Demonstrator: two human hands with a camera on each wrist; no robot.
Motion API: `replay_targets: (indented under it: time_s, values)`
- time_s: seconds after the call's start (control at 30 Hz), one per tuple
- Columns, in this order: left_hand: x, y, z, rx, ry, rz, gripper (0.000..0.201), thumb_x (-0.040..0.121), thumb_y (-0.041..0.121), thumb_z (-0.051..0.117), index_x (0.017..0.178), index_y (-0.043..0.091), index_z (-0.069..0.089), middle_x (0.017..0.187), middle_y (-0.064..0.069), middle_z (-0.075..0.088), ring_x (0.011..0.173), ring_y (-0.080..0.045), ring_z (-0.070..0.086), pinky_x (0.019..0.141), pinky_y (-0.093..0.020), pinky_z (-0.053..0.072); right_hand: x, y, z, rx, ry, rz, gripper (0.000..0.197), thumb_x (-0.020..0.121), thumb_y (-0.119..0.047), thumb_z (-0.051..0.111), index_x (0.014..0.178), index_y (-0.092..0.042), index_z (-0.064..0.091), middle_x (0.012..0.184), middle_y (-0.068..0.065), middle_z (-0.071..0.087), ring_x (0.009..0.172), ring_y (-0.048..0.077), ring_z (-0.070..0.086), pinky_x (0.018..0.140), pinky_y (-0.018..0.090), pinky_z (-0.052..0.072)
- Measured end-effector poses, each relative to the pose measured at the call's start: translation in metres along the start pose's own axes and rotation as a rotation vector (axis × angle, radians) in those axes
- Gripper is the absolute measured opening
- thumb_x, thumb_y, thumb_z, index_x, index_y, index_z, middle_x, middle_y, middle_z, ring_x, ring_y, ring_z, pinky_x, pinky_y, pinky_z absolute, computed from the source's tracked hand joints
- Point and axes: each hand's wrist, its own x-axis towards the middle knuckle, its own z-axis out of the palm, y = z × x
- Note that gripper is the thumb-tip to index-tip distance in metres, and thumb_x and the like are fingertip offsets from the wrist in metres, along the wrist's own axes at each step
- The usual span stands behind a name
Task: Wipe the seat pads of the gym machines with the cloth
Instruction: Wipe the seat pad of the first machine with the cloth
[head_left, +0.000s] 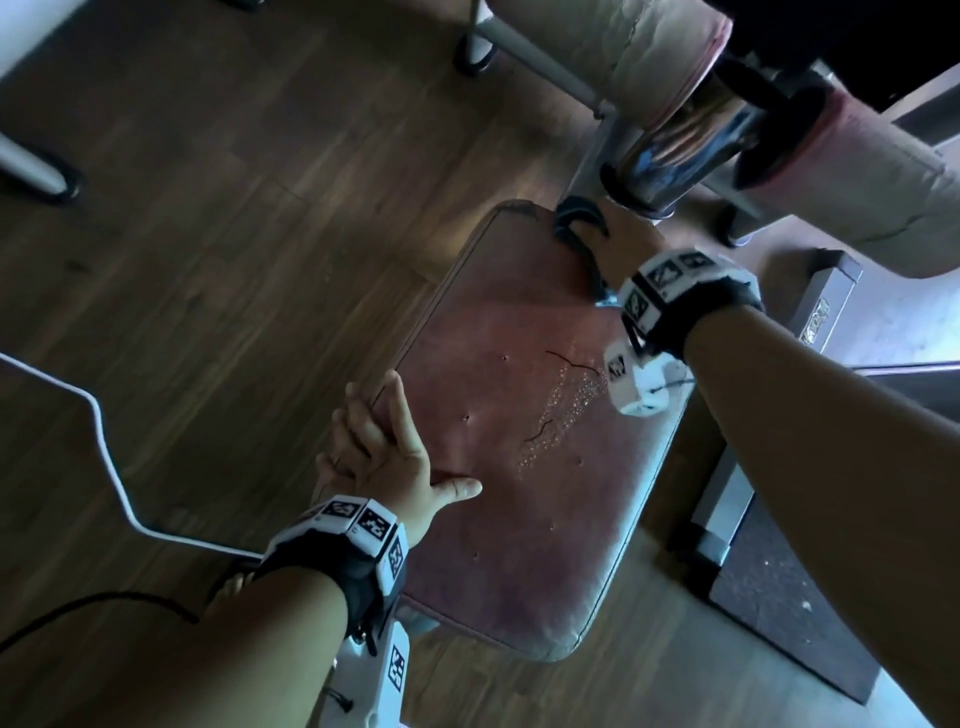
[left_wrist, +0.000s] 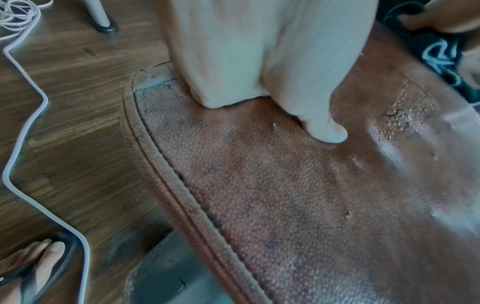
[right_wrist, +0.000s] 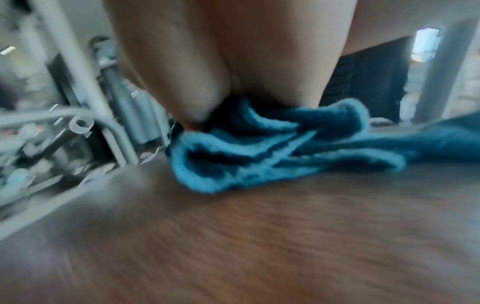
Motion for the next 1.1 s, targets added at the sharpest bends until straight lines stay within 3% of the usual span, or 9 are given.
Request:
replay_targets:
  time_s: [0.07, 0.2, 0.37, 0.5, 0.7, 0.83, 0.9, 1.0, 1.1]
  values:
    - [-0.001, 0.0, 0.0, 0.003, 0.011, 0.005, 0.144, 0.054, 0.085, 0.057, 0.138, 0.023, -0.041, 0.149, -0.019, -0.032, 0.145, -0.038, -0.011, 0.115, -0.057, 0.013, 0.014, -0.017, 0.005, -0.004, -0.061, -0.042, 0.041, 0.097, -0.037, 0.048, 0.134, -0.021, 0.051, 0.134, 0.009, 0.056, 0.123, 0.028, 0.05, 0.101, 0.029, 0.034]
    - [-0.001, -0.001, 0.0, 0.008, 0.014, 0.006, 0.144, 0.054, 0.086, 0.057, 0.14, 0.022, -0.04, 0.151, -0.02, -0.031, 0.145, -0.039, -0.011, 0.115, -0.057, 0.013, 0.028, -0.043, 0.018, -0.033, -0.136, -0.107, 0.045, 0.095, -0.04, 0.049, 0.138, -0.029, 0.045, 0.14, 0.008, 0.05, 0.127, 0.029, 0.047, 0.106, 0.036, 0.035]
    - [-0.001, 0.001, -0.002, 0.013, 0.003, 0.005, 0.143, 0.057, 0.083, 0.058, 0.143, 0.019, -0.036, 0.151, -0.022, -0.03, 0.145, -0.04, -0.011, 0.114, -0.058, 0.011, 0.014, -0.014, 0.002, 0.005, -0.126, -0.097, 0.044, 0.098, -0.028, 0.051, 0.141, -0.02, 0.044, 0.141, 0.01, 0.05, 0.129, 0.027, 0.046, 0.104, 0.028, 0.029]
    - [0.001, 0.0, 0.001, -0.012, -0.003, -0.002, 0.144, 0.055, 0.083, 0.06, 0.142, 0.021, -0.038, 0.15, -0.021, -0.032, 0.145, -0.038, -0.012, 0.114, -0.058, 0.01, 0.009, -0.012, 0.002, 0.008, -0.072, -0.057, 0.041, 0.099, -0.031, 0.049, 0.138, -0.019, 0.048, 0.135, 0.008, 0.054, 0.125, 0.027, 0.048, 0.099, 0.024, 0.03]
    - [0.003, 0.0, 0.003, -0.037, 0.007, -0.007, 0.144, 0.054, 0.083, 0.06, 0.138, 0.024, -0.041, 0.15, -0.019, -0.032, 0.145, -0.038, -0.011, 0.114, -0.058, 0.011, 0.007, -0.041, 0.013, -0.168, -0.144, -0.047, 0.05, 0.097, -0.048, 0.04, 0.145, -0.043, 0.027, 0.15, 0.0, 0.035, 0.136, 0.035, 0.033, 0.11, 0.052, 0.027]
    - [0.003, 0.0, 0.004, -0.044, 0.03, -0.009, 0.145, 0.052, 0.083, 0.062, 0.135, 0.026, -0.043, 0.151, -0.018, -0.03, 0.145, -0.038, -0.008, 0.115, -0.058, 0.012, -0.001, -0.049, 0.013, -0.194, -0.122, -0.002, 0.051, 0.098, -0.049, 0.038, 0.147, -0.042, 0.026, 0.154, -0.005, 0.029, 0.138, 0.035, 0.028, 0.112, 0.049, 0.022]
    - [0.003, 0.0, 0.004, -0.058, 0.025, -0.011, 0.145, 0.053, 0.082, 0.063, 0.134, 0.028, -0.044, 0.152, -0.017, -0.031, 0.146, -0.037, -0.009, 0.115, -0.059, 0.011, -0.008, -0.055, 0.016, -0.224, -0.093, -0.052, 0.051, 0.097, -0.048, 0.04, 0.146, -0.046, 0.026, 0.156, -0.013, 0.024, 0.137, 0.032, 0.027, 0.11, 0.047, 0.019]
    - [0.002, 0.0, 0.001, -0.058, 0.02, -0.016, 0.145, 0.053, 0.082, 0.064, 0.133, 0.03, -0.045, 0.152, -0.015, -0.032, 0.146, -0.036, -0.01, 0.116, -0.058, 0.011, -0.023, -0.054, 0.018, -0.284, -0.028, -0.188, 0.049, 0.095, -0.043, 0.046, 0.141, -0.052, 0.032, 0.156, -0.017, 0.021, 0.136, 0.027, 0.026, 0.107, 0.047, 0.021]
    - [0.0, 0.002, -0.001, -0.054, 0.012, -0.007, 0.144, 0.056, 0.08, 0.065, 0.136, 0.028, -0.043, 0.152, -0.016, -0.032, 0.146, -0.036, -0.011, 0.116, -0.058, 0.011, -0.029, -0.042, 0.016, -0.254, 0.01, -0.111, 0.046, 0.095, -0.042, 0.046, 0.138, -0.055, 0.033, 0.152, -0.015, 0.027, 0.131, 0.033, 0.031, 0.104, 0.053, 0.026]
